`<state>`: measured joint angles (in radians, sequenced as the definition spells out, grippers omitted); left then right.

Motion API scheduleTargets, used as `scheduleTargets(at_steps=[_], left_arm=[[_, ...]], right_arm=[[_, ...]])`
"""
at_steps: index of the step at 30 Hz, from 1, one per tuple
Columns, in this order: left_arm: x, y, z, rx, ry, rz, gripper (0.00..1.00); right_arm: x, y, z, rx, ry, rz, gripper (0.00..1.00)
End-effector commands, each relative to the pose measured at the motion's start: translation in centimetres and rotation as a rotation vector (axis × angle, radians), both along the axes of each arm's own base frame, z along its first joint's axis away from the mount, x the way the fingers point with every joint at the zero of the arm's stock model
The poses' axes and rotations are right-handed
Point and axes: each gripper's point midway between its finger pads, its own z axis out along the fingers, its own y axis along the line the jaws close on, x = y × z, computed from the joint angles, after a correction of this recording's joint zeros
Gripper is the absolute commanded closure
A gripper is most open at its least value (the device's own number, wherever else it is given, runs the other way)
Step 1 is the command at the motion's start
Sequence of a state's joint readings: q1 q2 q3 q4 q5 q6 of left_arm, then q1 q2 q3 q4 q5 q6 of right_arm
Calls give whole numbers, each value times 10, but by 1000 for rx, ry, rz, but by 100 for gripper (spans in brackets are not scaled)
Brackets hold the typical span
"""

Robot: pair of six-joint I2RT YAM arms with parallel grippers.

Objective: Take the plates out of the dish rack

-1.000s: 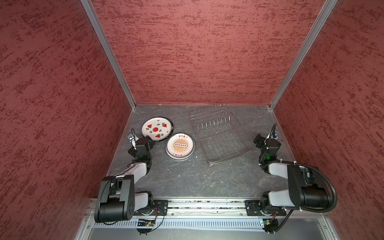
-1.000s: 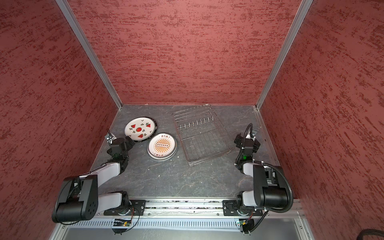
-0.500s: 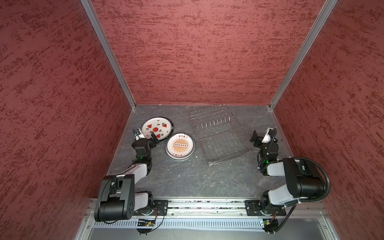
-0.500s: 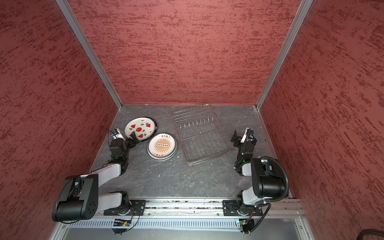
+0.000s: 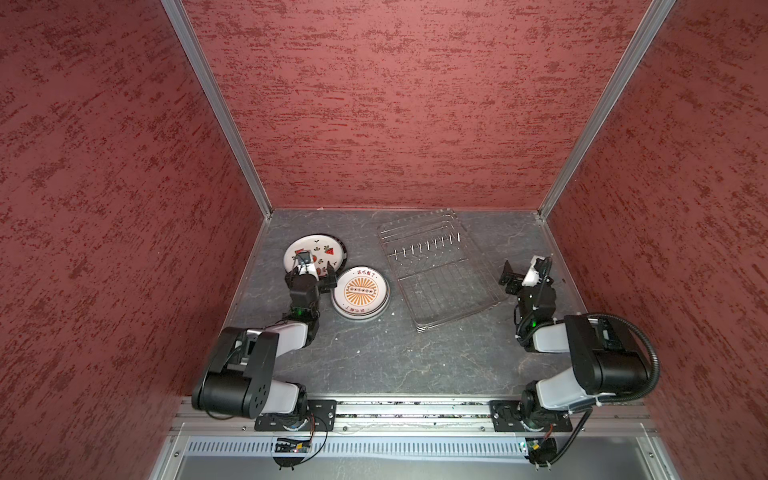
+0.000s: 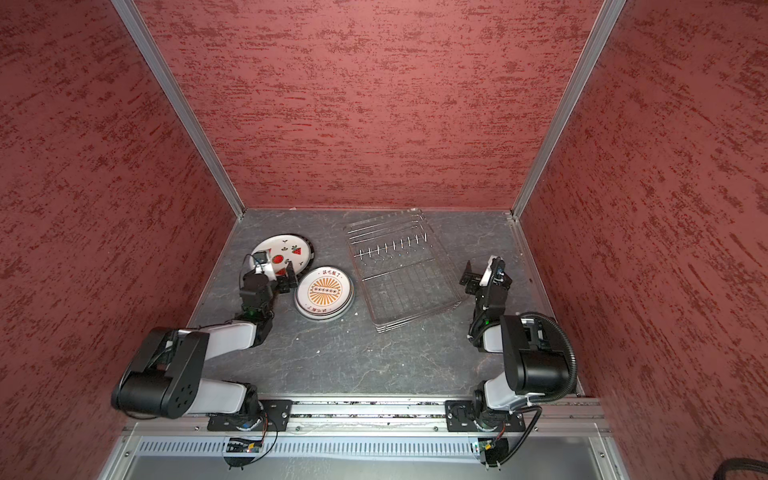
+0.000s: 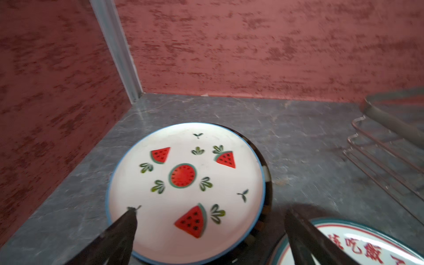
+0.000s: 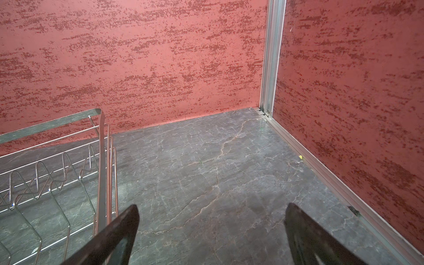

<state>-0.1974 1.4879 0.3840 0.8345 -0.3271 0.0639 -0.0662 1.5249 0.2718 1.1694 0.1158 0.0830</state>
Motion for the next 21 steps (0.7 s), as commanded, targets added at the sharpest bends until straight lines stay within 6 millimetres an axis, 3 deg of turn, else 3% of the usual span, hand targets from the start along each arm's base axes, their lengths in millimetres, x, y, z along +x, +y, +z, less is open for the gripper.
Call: scheduleTargets(at_steps=[1,6,9,12,21], left_arm=[[3,15,14,70,-42,43,1],[0,29,0,-118,-36,-75,1],[4,11,-6,-131,-5,-211,1],[7,22,-6,-129,-17,-140,1],[9,24,-8,-141,3,-129,1]], right_arm=[[1,2,-6,-21,22,4,1],[1,2,-6,-21,24,4,1],[1,2,-7,-22,26,5,1],[1,1,-6,-21,24,3,1],[1,1,-7,-22,25,3,1]])
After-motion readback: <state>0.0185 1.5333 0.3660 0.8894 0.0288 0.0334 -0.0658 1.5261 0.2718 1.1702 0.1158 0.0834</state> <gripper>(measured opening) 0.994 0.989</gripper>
